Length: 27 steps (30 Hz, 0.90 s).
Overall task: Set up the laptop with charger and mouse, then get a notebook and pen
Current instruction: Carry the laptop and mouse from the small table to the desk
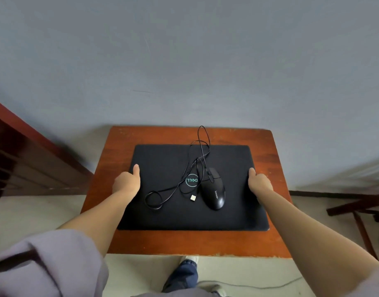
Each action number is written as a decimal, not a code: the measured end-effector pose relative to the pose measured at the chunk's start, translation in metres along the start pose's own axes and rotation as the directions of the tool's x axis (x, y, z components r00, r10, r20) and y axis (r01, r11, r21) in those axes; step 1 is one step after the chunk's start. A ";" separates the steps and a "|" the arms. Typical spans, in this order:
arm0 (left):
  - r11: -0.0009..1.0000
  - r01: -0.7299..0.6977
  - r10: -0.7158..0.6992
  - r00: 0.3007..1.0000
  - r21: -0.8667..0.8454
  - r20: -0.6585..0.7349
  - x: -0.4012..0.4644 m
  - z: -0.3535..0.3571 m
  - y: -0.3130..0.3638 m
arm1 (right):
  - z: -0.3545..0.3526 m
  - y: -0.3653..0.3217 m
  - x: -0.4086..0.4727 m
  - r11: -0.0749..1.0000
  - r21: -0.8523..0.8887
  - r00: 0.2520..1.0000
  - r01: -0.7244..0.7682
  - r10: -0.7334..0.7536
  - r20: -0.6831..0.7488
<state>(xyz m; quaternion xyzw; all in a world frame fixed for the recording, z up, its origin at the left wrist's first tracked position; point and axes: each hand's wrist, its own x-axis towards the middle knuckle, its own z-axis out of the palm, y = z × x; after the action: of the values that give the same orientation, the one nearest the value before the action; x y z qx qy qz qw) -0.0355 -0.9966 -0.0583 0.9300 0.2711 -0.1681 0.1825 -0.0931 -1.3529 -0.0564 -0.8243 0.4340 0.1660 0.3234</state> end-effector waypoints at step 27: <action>0.466 -0.884 0.829 0.448 0.029 0.335 -0.273 0.150 0.257 | -0.125 0.369 -0.155 0.566 0.775 0.627 -0.279 0.719 -0.300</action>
<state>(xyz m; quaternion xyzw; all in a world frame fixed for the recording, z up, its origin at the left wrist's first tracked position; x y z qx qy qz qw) -0.1390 -1.3844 -0.0137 0.9183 -0.2845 -0.2051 0.1836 -0.4858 -1.4964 -0.0220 -0.4893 0.7670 -0.1745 0.3765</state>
